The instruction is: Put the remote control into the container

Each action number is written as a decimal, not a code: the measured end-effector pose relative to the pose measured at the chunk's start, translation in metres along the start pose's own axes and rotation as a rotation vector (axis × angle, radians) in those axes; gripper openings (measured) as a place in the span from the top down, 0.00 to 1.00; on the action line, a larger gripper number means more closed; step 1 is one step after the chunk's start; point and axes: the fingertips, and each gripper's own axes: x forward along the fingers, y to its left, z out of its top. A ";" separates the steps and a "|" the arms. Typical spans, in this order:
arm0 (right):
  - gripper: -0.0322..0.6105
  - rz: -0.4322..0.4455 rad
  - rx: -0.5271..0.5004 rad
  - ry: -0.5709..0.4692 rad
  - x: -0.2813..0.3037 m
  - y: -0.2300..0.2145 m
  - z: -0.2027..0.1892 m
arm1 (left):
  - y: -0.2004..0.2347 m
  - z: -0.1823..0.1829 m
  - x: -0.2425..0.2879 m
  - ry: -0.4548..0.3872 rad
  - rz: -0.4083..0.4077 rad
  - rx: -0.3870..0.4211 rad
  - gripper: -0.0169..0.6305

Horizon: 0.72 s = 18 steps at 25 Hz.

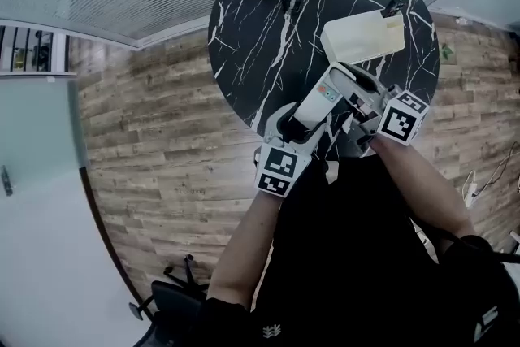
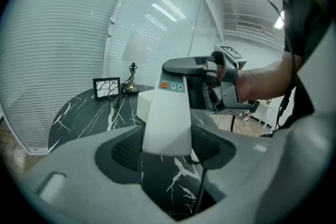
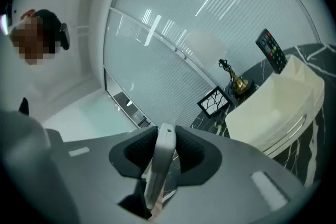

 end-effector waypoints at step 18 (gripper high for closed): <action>0.80 -0.147 -0.494 -0.094 -0.063 0.040 0.083 | 0.015 0.096 -0.013 -0.205 0.053 0.045 0.97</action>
